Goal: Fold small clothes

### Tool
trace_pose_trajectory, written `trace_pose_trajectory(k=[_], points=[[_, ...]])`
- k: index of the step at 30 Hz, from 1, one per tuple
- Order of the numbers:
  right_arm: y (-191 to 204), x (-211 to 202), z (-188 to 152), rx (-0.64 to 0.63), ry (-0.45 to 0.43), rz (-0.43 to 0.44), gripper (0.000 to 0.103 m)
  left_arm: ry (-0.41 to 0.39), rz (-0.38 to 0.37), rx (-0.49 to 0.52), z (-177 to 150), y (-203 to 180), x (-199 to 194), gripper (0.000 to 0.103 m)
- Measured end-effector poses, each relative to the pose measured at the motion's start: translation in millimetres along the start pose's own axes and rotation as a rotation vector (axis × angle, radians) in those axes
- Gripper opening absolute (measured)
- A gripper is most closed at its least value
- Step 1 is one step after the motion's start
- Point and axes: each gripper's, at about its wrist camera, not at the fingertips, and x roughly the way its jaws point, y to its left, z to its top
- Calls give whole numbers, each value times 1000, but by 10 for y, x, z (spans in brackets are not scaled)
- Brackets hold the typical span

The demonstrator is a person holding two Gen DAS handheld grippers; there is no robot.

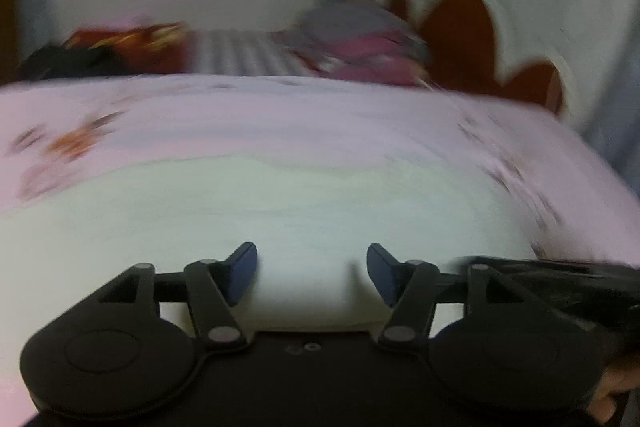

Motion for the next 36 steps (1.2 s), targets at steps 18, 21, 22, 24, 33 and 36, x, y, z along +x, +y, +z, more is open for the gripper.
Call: trace_pose_trajectory(k=[18,21,22,24,33,36], points=[[-58,424,208,-57,20,21,3,59,125,-9,126,322,295,60],[-258,456,288,-56,-2,-34,2,61,169,-44,78,541,278,60],[-473,434,386,-5,-30,-120,2,60,159,-58,63,588,255,60],[-842,458,529,87,-37,-233,2,69,156,-30,54,572,246,60],[-859,533,641,19,-18,-266,2,89,160,15,114,405,277,64],[-917,495,554,14,18,-265,2,55,192,23,86,412,178,60]])
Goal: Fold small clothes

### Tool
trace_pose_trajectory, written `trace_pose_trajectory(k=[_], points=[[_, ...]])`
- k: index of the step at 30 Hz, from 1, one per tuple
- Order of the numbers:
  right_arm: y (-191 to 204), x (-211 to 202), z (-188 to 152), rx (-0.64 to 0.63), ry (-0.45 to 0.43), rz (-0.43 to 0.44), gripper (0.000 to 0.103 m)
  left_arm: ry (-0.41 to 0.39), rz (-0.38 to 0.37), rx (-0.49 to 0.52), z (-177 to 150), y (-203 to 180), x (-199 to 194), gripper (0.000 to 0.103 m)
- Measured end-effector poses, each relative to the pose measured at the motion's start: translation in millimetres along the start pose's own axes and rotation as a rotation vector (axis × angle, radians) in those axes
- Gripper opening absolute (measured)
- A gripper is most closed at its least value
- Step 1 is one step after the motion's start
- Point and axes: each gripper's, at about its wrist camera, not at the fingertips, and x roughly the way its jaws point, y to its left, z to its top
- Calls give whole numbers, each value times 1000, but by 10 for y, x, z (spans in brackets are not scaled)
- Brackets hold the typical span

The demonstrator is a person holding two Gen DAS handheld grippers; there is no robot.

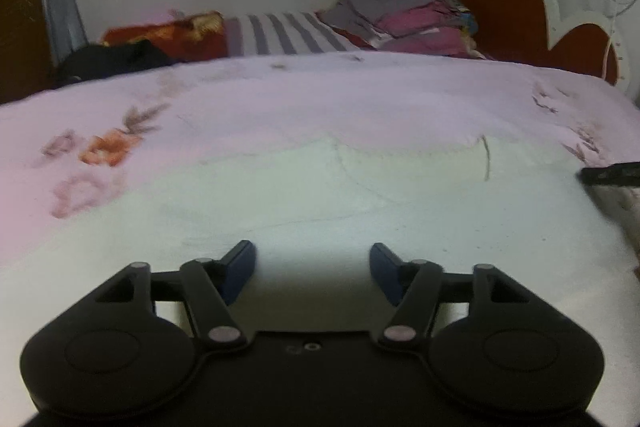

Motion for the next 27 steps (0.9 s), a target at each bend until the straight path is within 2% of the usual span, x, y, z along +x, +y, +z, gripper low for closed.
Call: trace_pose_trajectory(k=[2,3,6,11,15,17,21,24,27], points=[[5,-217,23,-11,-39,9,2,-18,10,12,-25,-19,-46,62],[26,-294,8,-13,-71,30,2,16,8,-2,-42,-7,1,63],[78,-115,-116,-38,50,24,2,22,-6,-7,-78,16,-12,64],[160,-316,-176,-86,43,-3,2,3,-18,-45,-146,73,-207,63],[217,-497,-359,-95,45,3,2,15,-24,-83,-239,130,-161,63],[208,-500,-473,-103,65,-8,2,23,-13,-76,-216,110,-178,61],[262,-646,-515,-116,39,-20,2,-17,-20,-54,-159,18,-302,62],[299,-701,-564,-118,36,-5,2,46,-30,-42,-198,-17,-157,63],[280,-647,-657,-116,48,-17,2,37,-16,-4,-225,-65,-131,68]])
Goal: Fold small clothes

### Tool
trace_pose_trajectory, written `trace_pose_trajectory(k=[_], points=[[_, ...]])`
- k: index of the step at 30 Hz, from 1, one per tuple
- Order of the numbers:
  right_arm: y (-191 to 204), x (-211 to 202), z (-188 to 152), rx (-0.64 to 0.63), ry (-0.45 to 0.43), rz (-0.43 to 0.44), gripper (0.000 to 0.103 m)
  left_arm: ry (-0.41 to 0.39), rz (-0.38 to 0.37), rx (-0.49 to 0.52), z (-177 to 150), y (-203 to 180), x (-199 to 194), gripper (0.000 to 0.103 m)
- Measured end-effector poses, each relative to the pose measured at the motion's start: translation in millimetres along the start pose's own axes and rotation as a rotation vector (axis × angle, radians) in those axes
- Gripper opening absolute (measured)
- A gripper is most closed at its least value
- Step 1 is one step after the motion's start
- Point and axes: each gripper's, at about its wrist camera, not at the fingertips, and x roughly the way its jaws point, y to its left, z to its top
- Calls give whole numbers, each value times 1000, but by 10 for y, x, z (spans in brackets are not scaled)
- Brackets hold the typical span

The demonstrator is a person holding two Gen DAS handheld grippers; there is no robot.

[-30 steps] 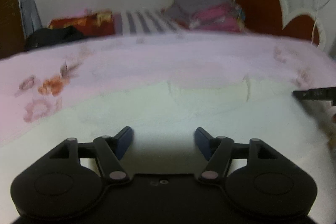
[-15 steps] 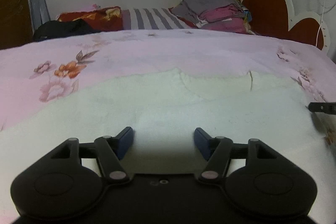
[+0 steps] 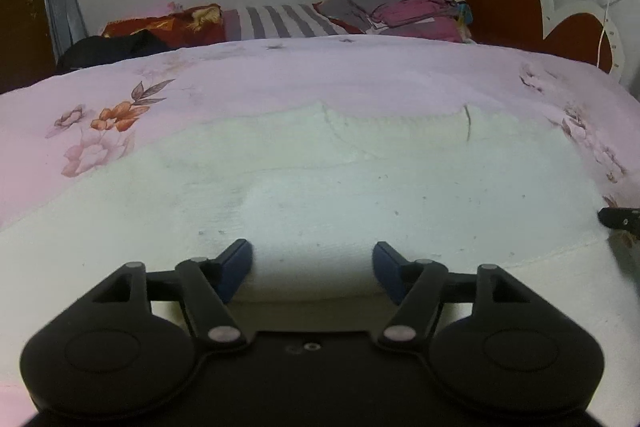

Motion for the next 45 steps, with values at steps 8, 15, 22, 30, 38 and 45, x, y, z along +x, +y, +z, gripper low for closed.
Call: trace_pose_trajectory(k=[8,15,22,30,38,45], points=[[26,-10,-4,-14,3,-14,2,-9,-11,9,-32,17,-12,70],[10,-19,-22,-33,5,-20,2,-14,-19,15,-51,22,-24,71],[-38,-272,-56,17,-56,-100,2,-45,-17,35,-282,200,-393,102],[-252,-683,-403,126,-112,-150,80,-104,177,-392,-1134,1598,-1225,81],[-32,-743,-368,138,-118,-78,66,-268,195,-913,-1782,2800,-1685,61],[256,-772,-289,100,-128,-58,66,-395,184,-1163,-1864,3201,-1600,48]])
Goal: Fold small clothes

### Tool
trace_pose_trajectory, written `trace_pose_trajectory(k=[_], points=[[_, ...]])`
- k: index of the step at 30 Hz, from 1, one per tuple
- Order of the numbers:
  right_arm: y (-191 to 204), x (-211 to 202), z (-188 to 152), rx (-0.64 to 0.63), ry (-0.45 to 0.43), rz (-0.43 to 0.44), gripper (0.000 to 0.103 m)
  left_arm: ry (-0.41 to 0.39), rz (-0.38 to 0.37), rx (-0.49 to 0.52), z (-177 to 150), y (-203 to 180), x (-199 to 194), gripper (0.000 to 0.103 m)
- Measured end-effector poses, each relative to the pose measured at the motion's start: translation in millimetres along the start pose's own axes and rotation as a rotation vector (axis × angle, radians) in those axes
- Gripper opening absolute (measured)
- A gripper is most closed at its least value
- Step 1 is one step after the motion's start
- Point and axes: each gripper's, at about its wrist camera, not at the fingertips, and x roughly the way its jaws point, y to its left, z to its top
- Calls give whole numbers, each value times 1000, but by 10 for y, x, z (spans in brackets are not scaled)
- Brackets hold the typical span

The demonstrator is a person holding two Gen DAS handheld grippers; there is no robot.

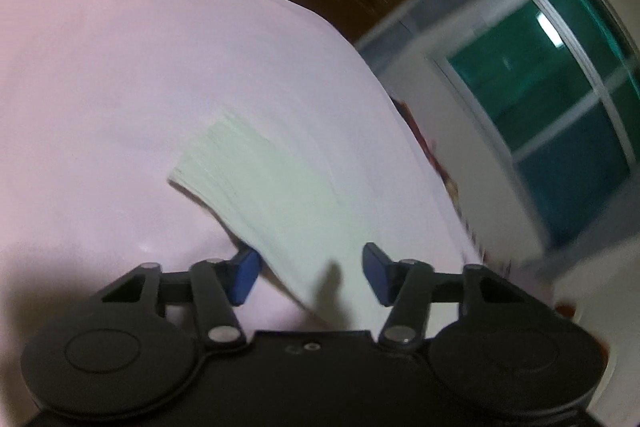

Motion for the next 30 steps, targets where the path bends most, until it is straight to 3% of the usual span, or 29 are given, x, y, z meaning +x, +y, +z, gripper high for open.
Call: trace_pose_trajectory(k=[3,5,7,10,14,22,26,29,30], points=[[2,-12,12,-8,0,-4,66,-21,52,-41,125,24,104,32],[-29,-13,18,-11,0,-10,66,-5,125,56,200,-153,222,15],[-80,-15,32,-4,0,-20,66,7,139,135,312,-315,329,3],[-174,-49,42,12,-9,-30,66,11,103,132,403,-481,412,3],[-299,-22,44,24,-9,-40,66,23,10,214,197,-972,415,3],[-454,28,47,58,-6,-26,66,149,-204,531,-906,-2405,746,3],[-564,10,73,79,-16,-21,66,225,-307,719,-1707,-2958,735,3],[-693,1,99,105,-19,-19,66,276,-324,903,-2331,-3354,762,3],[-752,-1,114,120,-18,-17,66,294,-315,968,-2557,-3330,688,3]])
